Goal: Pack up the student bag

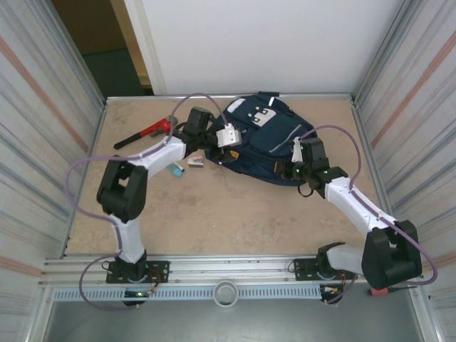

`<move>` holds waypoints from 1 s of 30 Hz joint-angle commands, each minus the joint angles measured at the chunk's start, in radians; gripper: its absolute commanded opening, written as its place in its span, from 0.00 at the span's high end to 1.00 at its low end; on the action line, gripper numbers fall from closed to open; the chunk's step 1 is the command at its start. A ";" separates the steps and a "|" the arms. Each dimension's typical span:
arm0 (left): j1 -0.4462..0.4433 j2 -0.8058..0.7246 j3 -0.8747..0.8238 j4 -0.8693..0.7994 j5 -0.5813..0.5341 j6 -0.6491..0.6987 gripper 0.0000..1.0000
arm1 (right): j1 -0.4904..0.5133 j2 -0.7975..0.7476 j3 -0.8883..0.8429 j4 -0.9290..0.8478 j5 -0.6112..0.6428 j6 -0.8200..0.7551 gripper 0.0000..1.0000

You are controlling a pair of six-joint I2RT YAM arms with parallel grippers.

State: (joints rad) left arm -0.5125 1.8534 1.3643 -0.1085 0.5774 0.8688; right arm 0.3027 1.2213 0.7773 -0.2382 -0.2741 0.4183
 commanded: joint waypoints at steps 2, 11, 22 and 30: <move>-0.105 -0.047 -0.002 0.049 0.017 0.105 0.25 | 0.024 0.008 0.068 0.050 -0.107 0.027 1.00; -0.187 0.107 0.093 0.048 -0.124 0.230 0.35 | 0.068 0.016 0.075 0.091 -0.163 0.070 1.00; -0.098 0.069 0.051 0.090 -0.017 0.190 0.93 | -0.085 -0.041 0.008 -0.173 0.126 0.081 1.00; 0.022 0.069 0.016 0.241 0.117 0.057 0.84 | -0.084 -0.001 0.035 -0.143 0.186 -0.001 1.00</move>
State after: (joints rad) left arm -0.5762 1.9579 1.3754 0.0467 0.6827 1.0203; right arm 0.2310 1.2030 0.8024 -0.3275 -0.1860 0.4572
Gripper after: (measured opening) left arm 0.162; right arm 0.104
